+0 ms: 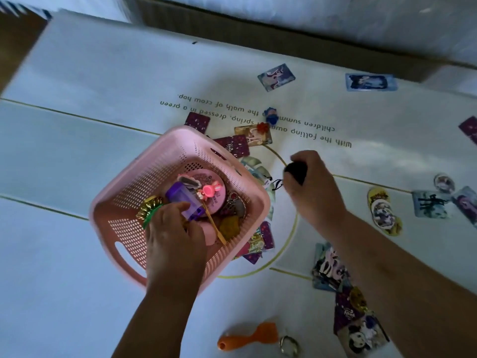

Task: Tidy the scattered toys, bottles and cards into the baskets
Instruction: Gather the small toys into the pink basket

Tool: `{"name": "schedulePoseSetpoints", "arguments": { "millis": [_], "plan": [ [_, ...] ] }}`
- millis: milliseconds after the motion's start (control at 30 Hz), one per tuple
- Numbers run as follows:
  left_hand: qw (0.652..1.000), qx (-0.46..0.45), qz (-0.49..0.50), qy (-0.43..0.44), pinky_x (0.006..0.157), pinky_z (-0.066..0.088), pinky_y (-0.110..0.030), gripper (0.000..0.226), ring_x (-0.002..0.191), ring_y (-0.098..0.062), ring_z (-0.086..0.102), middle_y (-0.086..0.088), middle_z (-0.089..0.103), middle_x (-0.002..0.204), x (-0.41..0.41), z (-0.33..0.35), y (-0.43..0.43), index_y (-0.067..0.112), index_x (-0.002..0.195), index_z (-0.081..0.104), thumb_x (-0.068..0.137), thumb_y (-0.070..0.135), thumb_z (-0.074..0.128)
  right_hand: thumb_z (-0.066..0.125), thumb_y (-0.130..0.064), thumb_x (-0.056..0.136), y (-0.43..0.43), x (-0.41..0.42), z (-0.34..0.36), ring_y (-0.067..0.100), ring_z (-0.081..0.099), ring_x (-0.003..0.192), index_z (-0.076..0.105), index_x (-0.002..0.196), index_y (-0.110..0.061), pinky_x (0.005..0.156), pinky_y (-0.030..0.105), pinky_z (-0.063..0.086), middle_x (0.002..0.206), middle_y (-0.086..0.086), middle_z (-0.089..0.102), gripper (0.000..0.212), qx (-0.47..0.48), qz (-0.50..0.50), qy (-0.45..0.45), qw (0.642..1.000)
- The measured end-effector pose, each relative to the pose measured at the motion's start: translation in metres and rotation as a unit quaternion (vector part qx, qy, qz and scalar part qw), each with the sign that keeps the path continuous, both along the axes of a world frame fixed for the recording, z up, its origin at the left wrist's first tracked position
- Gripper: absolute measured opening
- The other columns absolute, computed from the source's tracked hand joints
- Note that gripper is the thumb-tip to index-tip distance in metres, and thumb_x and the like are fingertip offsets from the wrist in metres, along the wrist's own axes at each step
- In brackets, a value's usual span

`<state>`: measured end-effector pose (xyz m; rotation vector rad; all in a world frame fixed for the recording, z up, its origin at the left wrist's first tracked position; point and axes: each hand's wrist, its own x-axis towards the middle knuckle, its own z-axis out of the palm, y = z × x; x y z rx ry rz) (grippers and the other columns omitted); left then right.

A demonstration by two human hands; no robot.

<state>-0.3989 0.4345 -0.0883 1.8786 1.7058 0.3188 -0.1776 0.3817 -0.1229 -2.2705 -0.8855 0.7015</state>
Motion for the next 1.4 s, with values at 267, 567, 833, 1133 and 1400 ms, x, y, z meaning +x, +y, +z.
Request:
{"name": "schedulePoseSetpoints", "arguments": {
  "millis": [267,567,833,1133,1400],
  "plan": [
    [1.000,0.003,0.013,-0.017,0.091,0.045,-0.043,0.025,0.112,-0.029,0.054,-0.010,0.060,0.119,-0.013,0.002,0.025,0.010,0.113,0.062,0.089,0.006,0.054,0.063,-0.048,0.085,0.061,-0.038,0.042,-0.002,0.058,0.077,0.060,0.092,-0.031,0.065,0.017,0.046,0.092,-0.015,0.061,0.018,0.046,0.140,0.010,0.989],
    [0.999,-0.006,0.022,-0.040,0.087,0.040,-0.032,0.023,0.114,-0.025,0.054,-0.006,0.060,0.121,-0.021,-0.003,0.026,0.013,0.112,0.061,0.091,0.007,0.056,0.055,-0.031,0.096,0.119,0.024,-0.040,0.038,0.026,0.138,0.037,0.144,-0.022,0.109,0.048,0.033,0.154,0.014,0.022,0.052,-0.144,0.156,-0.169,0.963],
    [0.998,-0.004,0.000,-0.065,0.079,0.042,-0.020,0.027,0.113,-0.015,0.054,-0.002,0.059,0.124,-0.016,-0.004,0.021,0.014,0.120,0.060,0.093,0.012,0.058,0.051,-0.018,0.097,0.143,0.034,-0.061,0.041,0.028,0.133,0.045,0.136,-0.017,0.106,0.045,0.033,0.150,0.015,0.023,0.040,-0.186,0.163,-0.216,0.945],
    [0.997,-0.010,-0.021,-0.076,0.073,0.043,-0.014,0.023,0.111,-0.021,0.057,-0.005,0.060,0.119,-0.020,-0.003,0.011,0.013,0.115,0.062,0.093,0.010,0.058,0.058,-0.015,0.084,0.066,0.017,-0.058,0.038,0.048,0.106,0.057,0.107,-0.010,0.087,0.038,0.044,0.122,0.016,0.042,0.024,-0.131,0.015,-0.151,0.980],
    [0.999,-0.014,-0.013,-0.050,0.083,0.035,-0.024,0.023,0.109,-0.025,0.056,-0.009,0.060,0.117,-0.025,0.009,-0.002,0.011,0.112,0.063,0.090,0.012,0.057,0.069,-0.013,0.080,0.018,-0.048,0.041,0.005,0.059,0.083,0.060,0.099,-0.019,0.069,0.008,0.045,0.108,0.001,0.051,0.023,0.161,0.077,-0.031,0.983]
  ]
}}
